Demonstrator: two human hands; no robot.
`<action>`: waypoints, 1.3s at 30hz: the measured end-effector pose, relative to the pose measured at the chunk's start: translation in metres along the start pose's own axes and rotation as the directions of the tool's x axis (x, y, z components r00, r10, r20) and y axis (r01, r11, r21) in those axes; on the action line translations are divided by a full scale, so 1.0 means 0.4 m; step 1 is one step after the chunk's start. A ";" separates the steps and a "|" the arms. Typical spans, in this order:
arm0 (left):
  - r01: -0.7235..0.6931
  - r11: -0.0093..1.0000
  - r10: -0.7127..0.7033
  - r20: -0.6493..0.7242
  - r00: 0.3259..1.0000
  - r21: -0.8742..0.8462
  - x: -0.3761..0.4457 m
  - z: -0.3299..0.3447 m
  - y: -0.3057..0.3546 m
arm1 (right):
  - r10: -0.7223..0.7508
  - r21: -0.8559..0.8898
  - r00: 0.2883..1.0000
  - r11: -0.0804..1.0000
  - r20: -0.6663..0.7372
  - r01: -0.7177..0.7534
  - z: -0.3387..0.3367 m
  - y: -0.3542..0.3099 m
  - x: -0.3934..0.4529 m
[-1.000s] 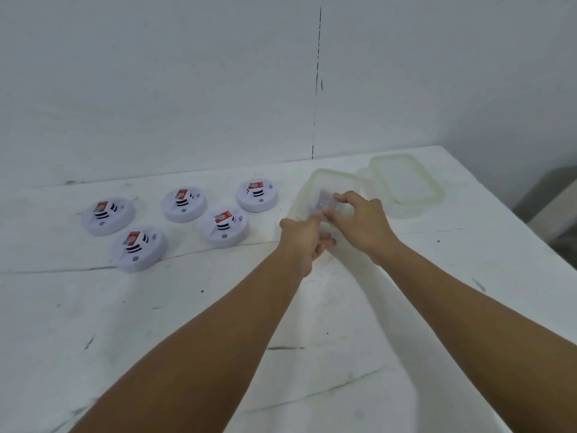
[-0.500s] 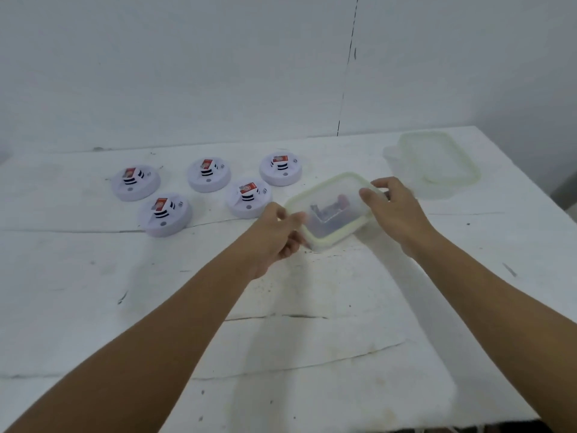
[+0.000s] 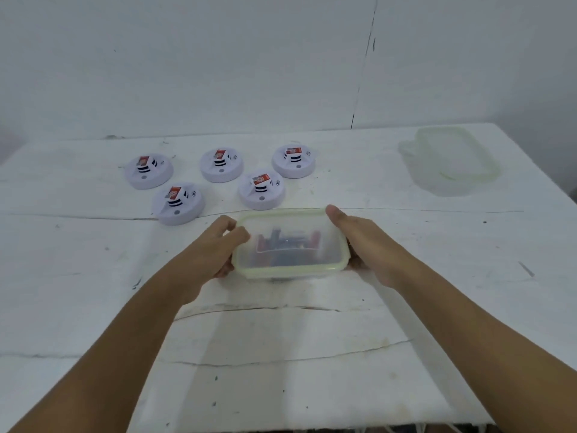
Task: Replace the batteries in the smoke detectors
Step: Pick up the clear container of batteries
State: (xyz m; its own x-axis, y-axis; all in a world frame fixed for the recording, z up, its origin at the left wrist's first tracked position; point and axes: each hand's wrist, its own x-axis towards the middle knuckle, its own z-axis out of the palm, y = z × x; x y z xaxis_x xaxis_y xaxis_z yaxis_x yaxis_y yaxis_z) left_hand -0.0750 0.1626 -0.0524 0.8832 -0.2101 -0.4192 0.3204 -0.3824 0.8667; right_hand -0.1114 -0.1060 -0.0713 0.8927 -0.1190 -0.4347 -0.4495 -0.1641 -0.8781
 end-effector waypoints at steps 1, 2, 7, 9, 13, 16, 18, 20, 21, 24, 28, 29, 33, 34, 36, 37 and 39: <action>0.002 1.000 -0.002 -0.024 1.000 -0.001 -0.003 0.006 0.000 | 0.005 -0.006 1.000 1.000 0.003 -0.005 0.005 0.002 -0.002; 0.000 1.000 0.000 -0.064 0.998 -0.005 -0.004 0.011 -0.004 | 0.005 -0.002 1.000 1.000 0.009 -0.005 0.013 0.003 -0.002; -0.061 0.998 0.060 -0.230 0.971 0.002 -0.001 0.043 -0.033 | -0.099 0.073 0.993 0.992 -0.066 0.104 0.044 0.017 -0.011; -0.040 0.999 0.033 -0.205 0.978 -0.031 0.007 0.035 -0.037 | -0.111 0.081 0.991 0.990 -0.072 0.117 0.046 0.019 -0.014; -0.009 0.996 0.002 -0.076 0.997 -0.093 0.023 0.005 -0.042 | -0.116 0.115 0.992 0.986 -0.043 0.120 0.048 0.017 -0.025; 0.014 0.993 -0.018 -0.033 0.999 -0.119 0.030 -0.010 -0.046 | -0.118 0.150 0.992 0.981 -0.044 0.123 0.051 0.016 -0.028; 0.031 0.990 -0.033 -0.015 0.999 -0.141 0.033 -0.014 -0.046 | -0.127 0.132 0.991 0.983 -0.043 0.131 0.050 0.020 -0.026; 0.043 0.988 -0.047 -0.020 0.999 -0.150 0.035 -0.014 -0.046 | -0.129 0.116 0.990 0.984 -0.055 0.135 0.051 0.021 -0.027; 0.047 0.988 -0.053 -0.032 0.998 -0.149 0.035 -0.012 -0.045 | -0.129 0.115 0.990 0.984 -0.060 0.135 0.051 0.021 -0.027; 0.057 0.984 -0.064 -0.035 0.997 -0.170 0.032 -0.011 -0.040 | -0.132 0.121 0.989 0.983 -0.066 0.140 0.054 0.016 -0.032; 0.054 0.976 -0.074 -0.085 0.994 -0.213 0.037 -0.007 -0.035 | -0.133 0.135 0.989 0.981 -0.069 0.142 0.057 0.017 -0.036; 0.045 0.977 -0.069 -0.110 0.992 -0.207 0.036 -0.006 -0.031 | -0.129 0.137 0.989 0.981 -0.069 0.138 0.058 0.017 -0.036; 0.044 0.981 -0.065 -0.104 0.992 -0.187 0.029 -0.004 -0.033 | -0.120 0.140 0.991 0.982 -0.059 0.127 0.057 0.013 -0.039; 0.050 0.981 -0.071 -0.105 0.992 -0.189 0.028 -0.004 -0.035 | -0.120 0.136 0.991 0.983 -0.062 0.127 0.057 0.013 -0.040; 0.055 0.979 -0.080 -0.121 0.989 -0.197 0.027 -0.001 -0.035 | -0.120 0.111 0.990 0.986 -0.074 0.128 0.055 0.012 -0.039; 0.048 0.978 -0.075 -0.126 0.989 -0.204 0.025 0.001 -0.033 | -0.118 0.093 0.990 0.988 -0.077 0.125 0.053 0.012 -0.039; 0.037 0.977 -0.064 -0.122 0.990 -0.210 0.024 0.001 -0.035 | -0.115 0.075 0.990 0.990 -0.081 0.121 0.055 0.010 -0.035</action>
State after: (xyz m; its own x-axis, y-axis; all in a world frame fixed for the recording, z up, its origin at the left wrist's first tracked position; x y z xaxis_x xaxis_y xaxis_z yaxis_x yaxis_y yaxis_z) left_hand -0.0710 0.1655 -0.0686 0.8962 -0.0736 -0.4375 0.4177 -0.1923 0.8880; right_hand -0.1251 -0.0836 -0.0732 0.9329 -0.1780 -0.3130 -0.3341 -0.1035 -0.9368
